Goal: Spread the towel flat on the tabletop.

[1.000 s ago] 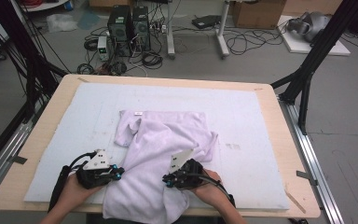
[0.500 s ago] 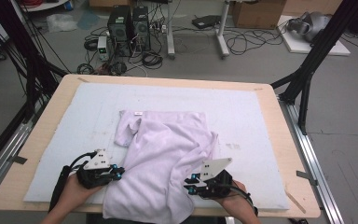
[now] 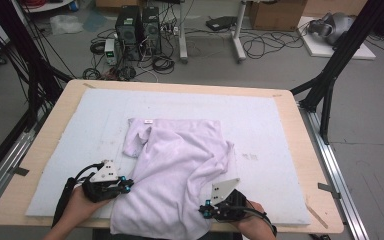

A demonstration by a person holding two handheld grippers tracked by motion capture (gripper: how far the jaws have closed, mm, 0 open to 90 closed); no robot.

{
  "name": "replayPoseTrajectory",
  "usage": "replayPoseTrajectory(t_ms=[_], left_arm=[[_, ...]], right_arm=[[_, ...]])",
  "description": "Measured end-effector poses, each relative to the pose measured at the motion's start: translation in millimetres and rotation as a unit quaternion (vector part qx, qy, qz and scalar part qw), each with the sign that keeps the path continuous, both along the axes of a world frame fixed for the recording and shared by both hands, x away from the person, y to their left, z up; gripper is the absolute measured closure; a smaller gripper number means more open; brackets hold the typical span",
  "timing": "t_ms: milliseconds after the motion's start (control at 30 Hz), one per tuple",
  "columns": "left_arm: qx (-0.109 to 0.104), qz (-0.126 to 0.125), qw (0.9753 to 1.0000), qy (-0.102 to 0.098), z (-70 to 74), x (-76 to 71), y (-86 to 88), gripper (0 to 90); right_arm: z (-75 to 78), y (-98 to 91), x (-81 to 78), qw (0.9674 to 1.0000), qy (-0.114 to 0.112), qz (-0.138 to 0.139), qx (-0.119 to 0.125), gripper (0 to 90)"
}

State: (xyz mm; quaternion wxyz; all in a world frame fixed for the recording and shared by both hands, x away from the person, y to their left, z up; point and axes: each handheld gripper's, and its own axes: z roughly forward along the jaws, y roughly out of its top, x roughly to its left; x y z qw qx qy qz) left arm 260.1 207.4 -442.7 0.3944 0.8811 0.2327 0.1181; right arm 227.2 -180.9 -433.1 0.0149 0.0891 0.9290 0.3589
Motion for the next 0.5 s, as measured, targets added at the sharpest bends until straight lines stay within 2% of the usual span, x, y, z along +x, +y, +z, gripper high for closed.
replayPoseTrajectory(t_ms=[100,233,267,333,400,500], left_arm=[[0.0,0.0,1.0,0.002,0.1,0.3,0.3,85.0],[0.0,0.001,1.0,0.001,0.1,-0.1,0.0,85.0],[0.0,0.002,1.0,0.001,0.1,-0.1,-0.1,84.9],[0.0,0.002,1.0,0.001,0.2,-0.3,-0.1,84.7],[0.0,0.002,1.0,0.004,1.0,0.0,0.3,81.9],[-0.01,0.002,0.9999,0.006,3.0,1.6,1.2,73.4]], right_arm=[[4.4,-15.5,-10.8,0.9999,0.005,-0.01,0.005,88.1],[12.6,-35.5,-31.2,0.9998,0.016,-0.009,-0.003,87.9],[15.8,-39.6,-35.6,0.9997,0.022,-0.002,0.0,87.7],[23.6,-46.9,-42.6,0.9997,0.021,-0.001,0.013,86.6],[32.2,-53.4,-42.1,0.9993,0.01,-0.012,0.034,81.4],[34.8,-55.5,-28.0,0.9983,-0.008,-0.04,0.041,78.6]])
